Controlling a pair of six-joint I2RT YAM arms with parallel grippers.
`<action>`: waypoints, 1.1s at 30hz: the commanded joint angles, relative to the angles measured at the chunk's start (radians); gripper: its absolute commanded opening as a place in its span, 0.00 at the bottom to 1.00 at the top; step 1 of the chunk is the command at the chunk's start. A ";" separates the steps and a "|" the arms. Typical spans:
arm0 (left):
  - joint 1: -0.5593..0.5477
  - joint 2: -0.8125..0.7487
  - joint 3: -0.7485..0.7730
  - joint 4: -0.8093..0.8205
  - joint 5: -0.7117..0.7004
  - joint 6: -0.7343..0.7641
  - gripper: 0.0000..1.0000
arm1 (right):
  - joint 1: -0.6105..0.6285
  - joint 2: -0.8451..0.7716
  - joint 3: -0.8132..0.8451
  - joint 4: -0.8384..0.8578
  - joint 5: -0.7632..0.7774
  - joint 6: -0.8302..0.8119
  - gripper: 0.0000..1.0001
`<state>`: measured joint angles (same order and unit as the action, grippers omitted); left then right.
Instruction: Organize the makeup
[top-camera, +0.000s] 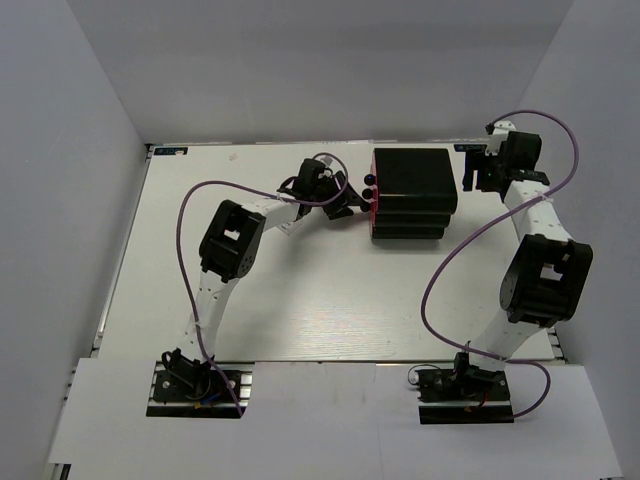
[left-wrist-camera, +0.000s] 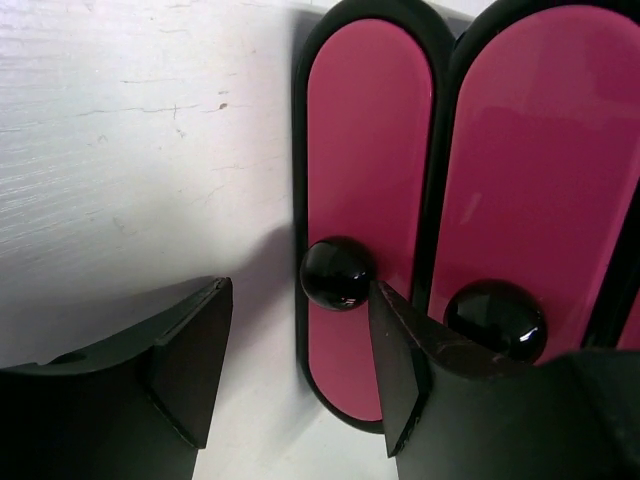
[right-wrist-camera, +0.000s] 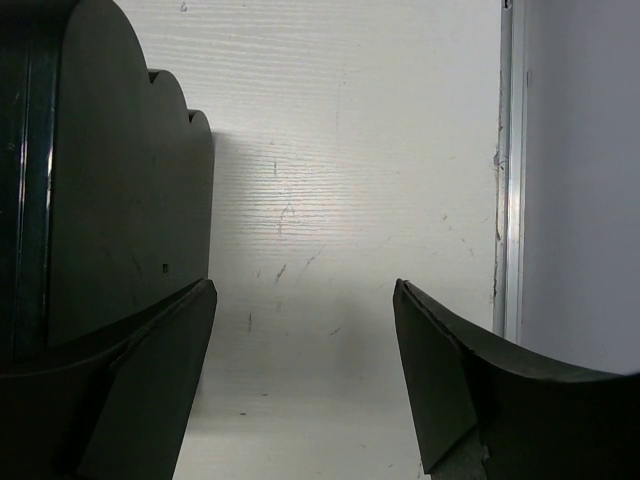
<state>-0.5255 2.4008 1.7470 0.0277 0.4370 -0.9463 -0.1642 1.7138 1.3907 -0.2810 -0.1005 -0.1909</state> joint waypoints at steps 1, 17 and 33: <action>-0.002 0.006 0.029 0.066 0.049 -0.049 0.66 | -0.014 -0.048 -0.012 0.043 -0.014 0.005 0.77; -0.011 0.049 -0.010 0.176 0.083 -0.149 0.42 | -0.034 -0.193 -0.070 0.072 -0.064 0.027 0.75; -0.011 -0.003 -0.132 0.247 0.098 -0.157 0.18 | 0.095 -0.339 -0.140 -0.020 -0.690 -0.102 0.71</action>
<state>-0.5232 2.4424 1.6634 0.3195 0.5106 -1.1206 -0.1036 1.3529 1.2434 -0.2550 -0.6975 -0.2493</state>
